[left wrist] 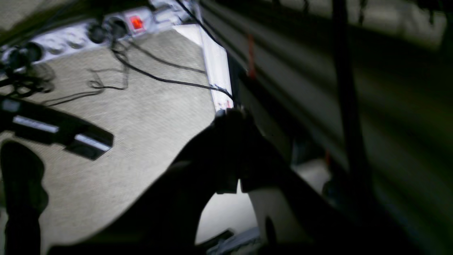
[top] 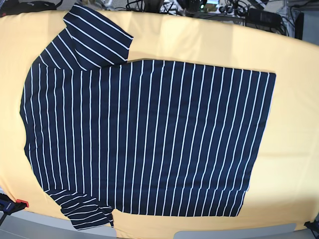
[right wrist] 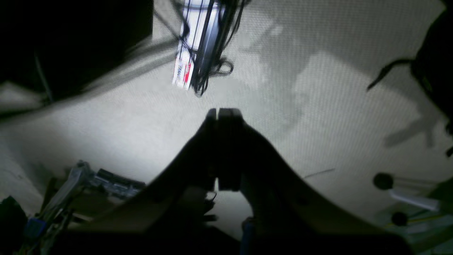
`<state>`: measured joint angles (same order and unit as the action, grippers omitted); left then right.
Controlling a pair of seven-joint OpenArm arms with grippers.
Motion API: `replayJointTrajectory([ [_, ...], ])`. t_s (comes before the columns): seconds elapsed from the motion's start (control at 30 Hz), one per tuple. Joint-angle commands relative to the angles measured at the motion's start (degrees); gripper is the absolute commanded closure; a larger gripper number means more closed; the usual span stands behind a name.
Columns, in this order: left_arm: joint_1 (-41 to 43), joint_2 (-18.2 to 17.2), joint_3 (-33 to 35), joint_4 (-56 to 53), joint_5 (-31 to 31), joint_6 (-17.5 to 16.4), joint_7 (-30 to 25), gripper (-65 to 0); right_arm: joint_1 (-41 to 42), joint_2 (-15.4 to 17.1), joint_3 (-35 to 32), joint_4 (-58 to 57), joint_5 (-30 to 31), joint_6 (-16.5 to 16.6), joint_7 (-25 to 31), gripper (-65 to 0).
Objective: Fold the T-shirt properly
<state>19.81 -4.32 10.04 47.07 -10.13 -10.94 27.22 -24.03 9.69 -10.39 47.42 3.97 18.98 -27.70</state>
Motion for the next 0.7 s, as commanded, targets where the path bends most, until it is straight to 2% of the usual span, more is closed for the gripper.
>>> replayJointTrajectory([
  [0.0, 2.1, -0.9, 1.3, 2.8, 0.0, 0.0, 0.1, 0.0, -2.2, 0.2, 0.0, 2.6, 0.8, 0.5, -0.1, 0.0],
  [0.2, 13.8, -8.0, 7.3, 18.7, 0.0, 0.0, 1.9, 0.0, -15.3, 1.9, 0.0, 18.1, 0.7, 0.5, -1.8, 0.0],
  [0.43, 26.0, -17.8, 7.6, 37.9, 0.0, 0.2, 3.8, 0.0, -31.1, 4.9, 0.0, 39.4, 0.7, 0.4, -4.5, 0.0],
  [0.53, 31.7, -22.3, 5.2, 47.2, 0.7, 0.2, 4.8, 0.0, -38.0, 7.2, 0.0, 49.5, 0.5, -2.8, -6.5, 0.0],
  [0.67, 39.3, -27.5, -2.3, 59.3, 0.7, 0.2, 5.6, 0.0, -46.1, 10.2, 0.0, 62.2, -2.1, -8.5, -6.7, 0.0],
])
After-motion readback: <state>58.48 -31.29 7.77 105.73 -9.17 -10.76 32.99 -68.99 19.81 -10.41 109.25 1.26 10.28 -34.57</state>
